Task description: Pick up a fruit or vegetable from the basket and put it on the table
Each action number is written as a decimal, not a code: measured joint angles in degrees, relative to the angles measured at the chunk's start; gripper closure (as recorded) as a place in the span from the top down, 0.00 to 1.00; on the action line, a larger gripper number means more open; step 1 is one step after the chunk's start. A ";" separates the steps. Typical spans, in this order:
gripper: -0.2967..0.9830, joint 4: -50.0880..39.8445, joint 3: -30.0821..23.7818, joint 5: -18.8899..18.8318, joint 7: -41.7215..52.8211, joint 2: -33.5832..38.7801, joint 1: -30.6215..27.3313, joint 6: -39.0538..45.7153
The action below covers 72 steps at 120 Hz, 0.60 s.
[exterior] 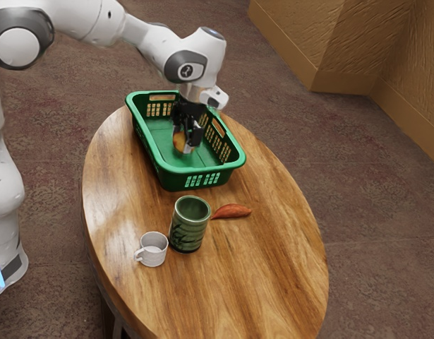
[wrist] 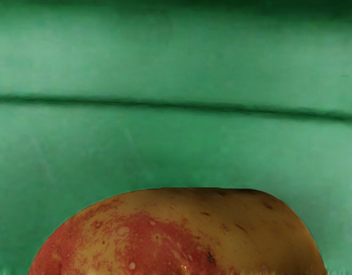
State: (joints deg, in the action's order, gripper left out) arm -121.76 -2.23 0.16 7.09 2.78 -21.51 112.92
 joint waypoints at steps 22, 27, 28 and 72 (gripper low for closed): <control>0.57 -0.59 -0.19 -0.48 -1.45 7.68 2.67 -2.20; 0.57 -0.54 -0.54 -0.67 -1.90 9.64 2.88 -3.17; 0.57 -0.52 -0.66 -0.71 -1.99 10.00 2.91 -3.37; 0.58 21.40 -19.14 -6.90 -8.45 3.85 2.35 -18.38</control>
State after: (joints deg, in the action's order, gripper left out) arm -100.36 -21.37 -6.74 -1.37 6.62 -19.16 94.55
